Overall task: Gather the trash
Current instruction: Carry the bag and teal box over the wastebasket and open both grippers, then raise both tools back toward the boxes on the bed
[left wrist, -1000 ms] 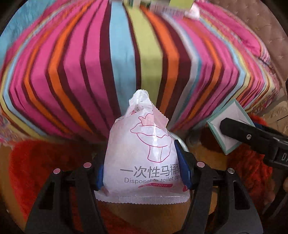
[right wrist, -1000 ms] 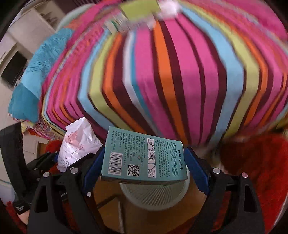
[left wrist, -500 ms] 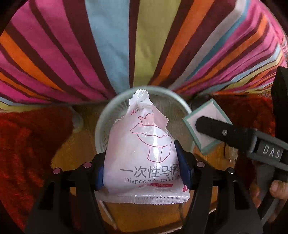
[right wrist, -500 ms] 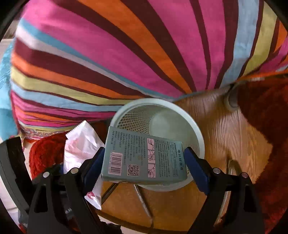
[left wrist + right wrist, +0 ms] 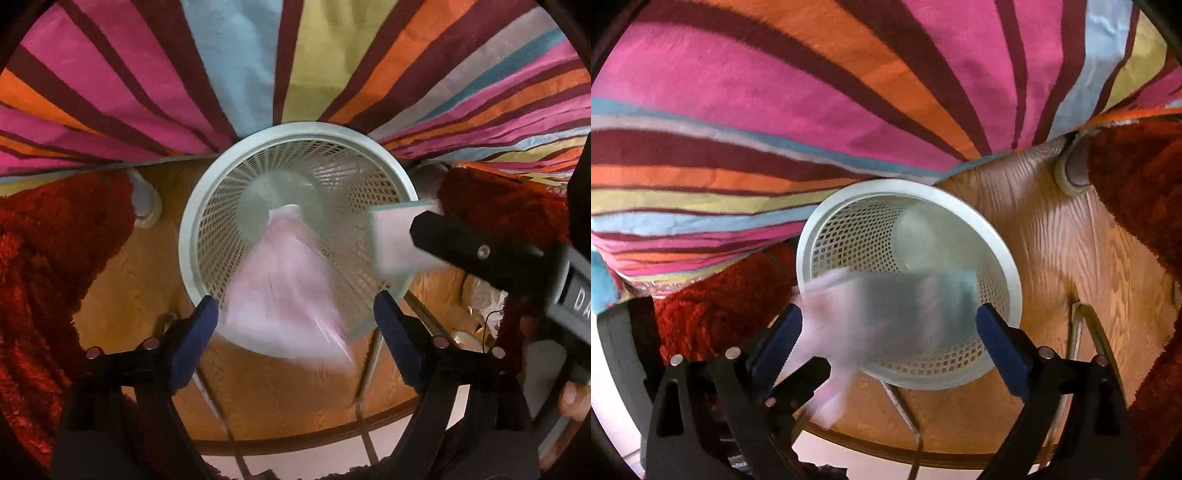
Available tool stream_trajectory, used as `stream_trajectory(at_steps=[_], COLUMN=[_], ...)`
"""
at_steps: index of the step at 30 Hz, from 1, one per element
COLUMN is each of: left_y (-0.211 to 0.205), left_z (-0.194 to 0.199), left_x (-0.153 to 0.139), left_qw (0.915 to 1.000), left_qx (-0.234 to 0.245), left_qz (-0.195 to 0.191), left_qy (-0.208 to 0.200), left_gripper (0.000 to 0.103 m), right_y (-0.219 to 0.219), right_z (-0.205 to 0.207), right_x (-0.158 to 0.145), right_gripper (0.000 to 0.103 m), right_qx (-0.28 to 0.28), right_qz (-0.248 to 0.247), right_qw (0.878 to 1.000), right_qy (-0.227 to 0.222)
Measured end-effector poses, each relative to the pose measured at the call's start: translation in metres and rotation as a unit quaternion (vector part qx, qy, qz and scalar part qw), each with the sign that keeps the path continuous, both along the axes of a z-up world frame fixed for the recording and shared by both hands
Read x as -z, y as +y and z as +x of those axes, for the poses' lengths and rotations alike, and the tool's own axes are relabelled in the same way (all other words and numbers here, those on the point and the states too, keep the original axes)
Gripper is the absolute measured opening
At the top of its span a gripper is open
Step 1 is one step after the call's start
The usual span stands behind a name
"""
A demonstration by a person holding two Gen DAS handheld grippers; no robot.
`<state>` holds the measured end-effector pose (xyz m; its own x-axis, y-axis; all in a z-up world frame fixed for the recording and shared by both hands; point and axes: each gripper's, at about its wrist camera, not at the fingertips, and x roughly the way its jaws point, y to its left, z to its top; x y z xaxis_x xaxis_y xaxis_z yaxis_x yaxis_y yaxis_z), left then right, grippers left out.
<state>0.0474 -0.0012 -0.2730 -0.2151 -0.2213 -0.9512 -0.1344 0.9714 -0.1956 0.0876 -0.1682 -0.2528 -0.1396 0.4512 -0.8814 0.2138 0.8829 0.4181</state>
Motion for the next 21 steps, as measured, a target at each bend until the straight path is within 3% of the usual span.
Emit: stream_trajectory(at_steps=[2, 15, 21], left_y=[0.003, 0.008, 0.012], left_z=[0.0, -0.001, -0.001], left_x=[0.001, -0.006, -0.016], left_qw=[1.0, 0.9996, 0.9987], left_qx=[-0.007, -0.024, -0.036], left_qz=[0.0, -0.004, 0.007], left_qy=[-0.004, -0.015, -0.036], left_gripper=[0.089, 0.089, 0.089], right_y=[-0.004, -0.013, -0.018], right_z=[0.002, 0.003, 0.002], right_x=[0.0, -0.001, -0.013], right_gripper=[0.095, 0.095, 0.095], right_qx=[0.009, 0.034, 0.041], right_qz=[-0.007, -0.012, -0.012], right_qw=[1.0, 0.999, 0.998], right_qy=[-0.007, -0.019, -0.049])
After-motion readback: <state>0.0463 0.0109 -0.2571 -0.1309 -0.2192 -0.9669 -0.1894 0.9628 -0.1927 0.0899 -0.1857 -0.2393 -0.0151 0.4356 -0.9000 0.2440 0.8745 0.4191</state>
